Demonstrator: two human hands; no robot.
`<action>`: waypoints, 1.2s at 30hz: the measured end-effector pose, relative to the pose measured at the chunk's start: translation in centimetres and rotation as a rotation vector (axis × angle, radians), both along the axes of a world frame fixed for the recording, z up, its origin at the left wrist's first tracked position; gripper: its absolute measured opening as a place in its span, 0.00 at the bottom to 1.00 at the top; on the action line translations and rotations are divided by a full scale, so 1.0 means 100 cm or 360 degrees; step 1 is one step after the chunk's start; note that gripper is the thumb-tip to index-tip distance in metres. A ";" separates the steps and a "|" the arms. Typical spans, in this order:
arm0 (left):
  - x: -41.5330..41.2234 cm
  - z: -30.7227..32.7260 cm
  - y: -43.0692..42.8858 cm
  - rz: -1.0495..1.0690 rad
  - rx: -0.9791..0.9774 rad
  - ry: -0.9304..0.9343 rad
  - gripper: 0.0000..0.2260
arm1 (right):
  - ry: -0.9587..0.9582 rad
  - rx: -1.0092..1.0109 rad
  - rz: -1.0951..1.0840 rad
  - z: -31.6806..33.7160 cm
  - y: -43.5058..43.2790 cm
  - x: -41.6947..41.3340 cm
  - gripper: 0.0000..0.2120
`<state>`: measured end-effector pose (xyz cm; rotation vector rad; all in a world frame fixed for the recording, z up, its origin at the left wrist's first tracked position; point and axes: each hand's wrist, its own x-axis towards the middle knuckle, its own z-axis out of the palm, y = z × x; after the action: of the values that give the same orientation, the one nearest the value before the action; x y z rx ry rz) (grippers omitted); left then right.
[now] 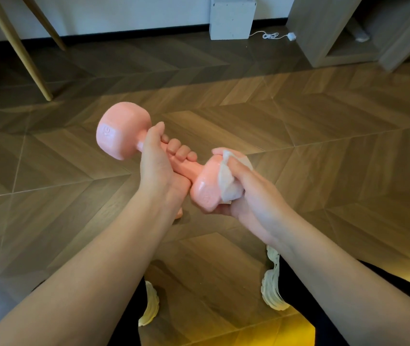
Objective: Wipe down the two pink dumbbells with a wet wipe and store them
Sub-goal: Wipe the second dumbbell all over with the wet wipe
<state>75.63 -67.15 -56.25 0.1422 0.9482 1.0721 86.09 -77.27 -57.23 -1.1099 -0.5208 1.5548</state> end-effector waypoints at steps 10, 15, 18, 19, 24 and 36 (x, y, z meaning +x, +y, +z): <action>-0.003 0.004 -0.003 -0.0001 0.0018 -0.0058 0.15 | -0.0435 0.0157 -0.0102 0.002 -0.003 -0.021 0.27; -0.002 0.005 -0.003 -0.0036 0.0101 -0.0035 0.15 | -0.0251 0.0074 -0.0168 0.001 0.002 -0.017 0.15; -0.005 0.004 -0.002 -0.0026 0.0087 -0.0016 0.15 | -0.0131 0.0036 -0.0095 0.002 0.001 -0.015 0.11; -0.006 0.004 -0.001 -0.0021 0.0075 -0.0016 0.15 | -0.0104 0.0024 -0.0056 0.003 0.001 -0.013 0.13; -0.007 0.004 -0.003 -0.0014 0.0042 -0.0030 0.15 | 0.0072 -0.0033 0.0273 0.004 -0.001 0.004 0.24; -0.003 0.002 -0.006 -0.0069 0.0059 0.0031 0.15 | -0.0157 -0.0141 0.0125 0.004 0.000 -0.005 0.20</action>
<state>75.29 -67.72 -56.01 0.2030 0.9391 1.0504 85.59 -77.32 -56.80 -1.2516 -0.5725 1.6099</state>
